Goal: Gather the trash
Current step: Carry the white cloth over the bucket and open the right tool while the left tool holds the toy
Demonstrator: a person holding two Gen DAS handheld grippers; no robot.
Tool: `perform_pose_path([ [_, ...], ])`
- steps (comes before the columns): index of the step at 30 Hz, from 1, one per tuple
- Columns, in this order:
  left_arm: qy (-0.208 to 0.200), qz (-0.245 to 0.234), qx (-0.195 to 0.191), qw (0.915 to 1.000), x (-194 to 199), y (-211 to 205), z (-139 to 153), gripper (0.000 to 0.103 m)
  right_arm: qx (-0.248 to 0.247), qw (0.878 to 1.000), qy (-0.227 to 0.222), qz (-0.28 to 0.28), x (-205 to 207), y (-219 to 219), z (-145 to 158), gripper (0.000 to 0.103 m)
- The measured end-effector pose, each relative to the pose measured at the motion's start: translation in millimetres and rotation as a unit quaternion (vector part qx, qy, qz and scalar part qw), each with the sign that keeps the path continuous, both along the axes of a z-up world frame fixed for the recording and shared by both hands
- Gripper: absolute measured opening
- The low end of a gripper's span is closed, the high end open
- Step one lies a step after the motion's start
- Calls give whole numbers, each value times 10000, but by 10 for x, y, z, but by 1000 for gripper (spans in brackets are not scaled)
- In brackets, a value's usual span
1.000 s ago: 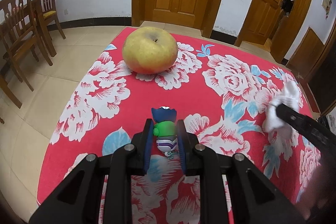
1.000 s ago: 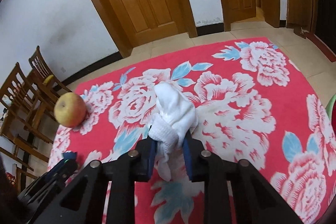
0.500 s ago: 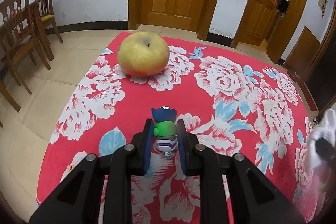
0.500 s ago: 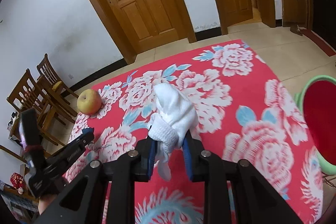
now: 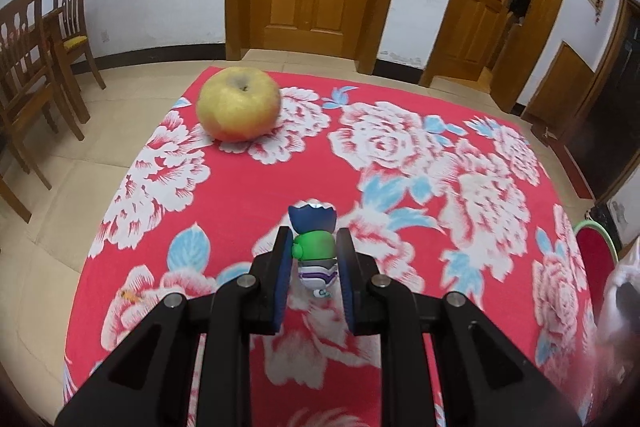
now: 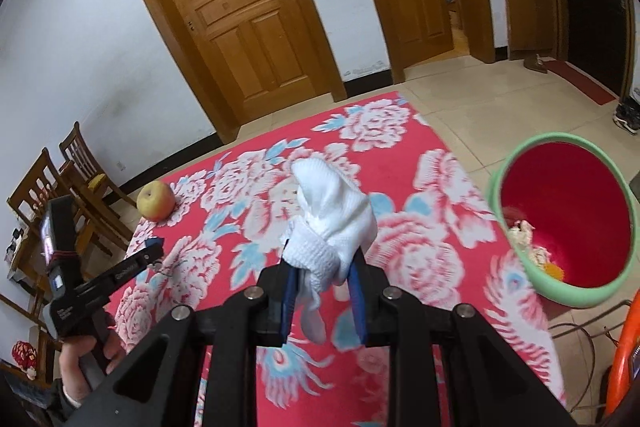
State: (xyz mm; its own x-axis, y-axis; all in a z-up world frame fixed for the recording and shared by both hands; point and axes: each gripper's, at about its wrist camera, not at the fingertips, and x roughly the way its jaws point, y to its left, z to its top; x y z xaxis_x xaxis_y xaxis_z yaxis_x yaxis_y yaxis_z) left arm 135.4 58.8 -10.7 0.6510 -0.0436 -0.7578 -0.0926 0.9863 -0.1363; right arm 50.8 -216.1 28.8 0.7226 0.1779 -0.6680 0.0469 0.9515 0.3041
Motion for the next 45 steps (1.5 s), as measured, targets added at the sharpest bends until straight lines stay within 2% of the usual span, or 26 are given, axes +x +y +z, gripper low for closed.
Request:
perform_pose_path([
  [13,-20,-636,-238,9977,-281,-596,203,21,163,9986,6,-513,-317,-636,-48,26],
  [27,-6,-1424,-372,9891,-376,-1536,336,21,219,9938,9,-1093,-369,-1447,-149,26],
  [38,-1,-2044,-343,9783,-326,-2230,358,21,288,9863,259,-1602,-284,-2065,-433,28],
  [45,31,-2293,-274,9730,-285,-2523,329,21,502,9816,469,-1779,-256,-2302,-643,34],
])
